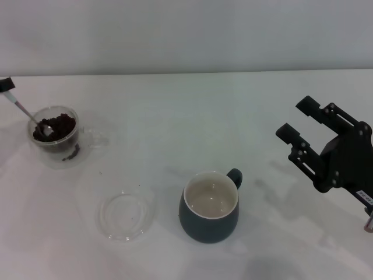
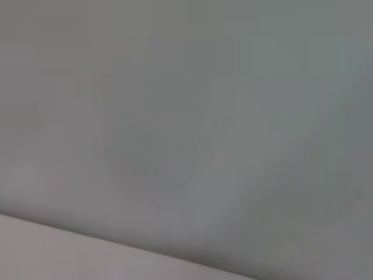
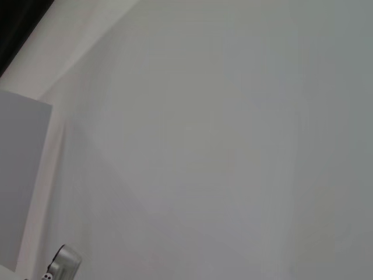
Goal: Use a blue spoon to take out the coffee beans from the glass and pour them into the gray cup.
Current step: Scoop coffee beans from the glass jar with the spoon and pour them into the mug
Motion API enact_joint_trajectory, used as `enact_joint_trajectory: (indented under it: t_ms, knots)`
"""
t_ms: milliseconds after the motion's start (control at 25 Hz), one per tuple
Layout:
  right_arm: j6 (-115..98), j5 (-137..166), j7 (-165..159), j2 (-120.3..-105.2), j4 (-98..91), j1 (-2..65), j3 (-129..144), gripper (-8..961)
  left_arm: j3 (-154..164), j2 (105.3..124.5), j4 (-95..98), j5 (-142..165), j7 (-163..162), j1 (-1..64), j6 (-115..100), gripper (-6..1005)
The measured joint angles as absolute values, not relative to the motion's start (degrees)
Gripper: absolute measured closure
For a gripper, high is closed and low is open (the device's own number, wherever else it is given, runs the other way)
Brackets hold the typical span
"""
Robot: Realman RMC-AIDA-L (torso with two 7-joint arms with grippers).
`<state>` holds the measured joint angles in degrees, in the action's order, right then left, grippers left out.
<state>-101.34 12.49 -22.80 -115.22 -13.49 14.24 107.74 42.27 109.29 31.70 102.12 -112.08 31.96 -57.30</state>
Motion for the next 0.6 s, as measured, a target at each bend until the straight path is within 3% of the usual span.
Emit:
enact_joint_trajectory:
  t_ms: [600]
  knots:
    - [-101.36,11.52,-22.94,-115.16,-13.53,14.26,107.66,404,42.21,110.60,28.67,93.34,-114.27,27.26,-57.85,868]
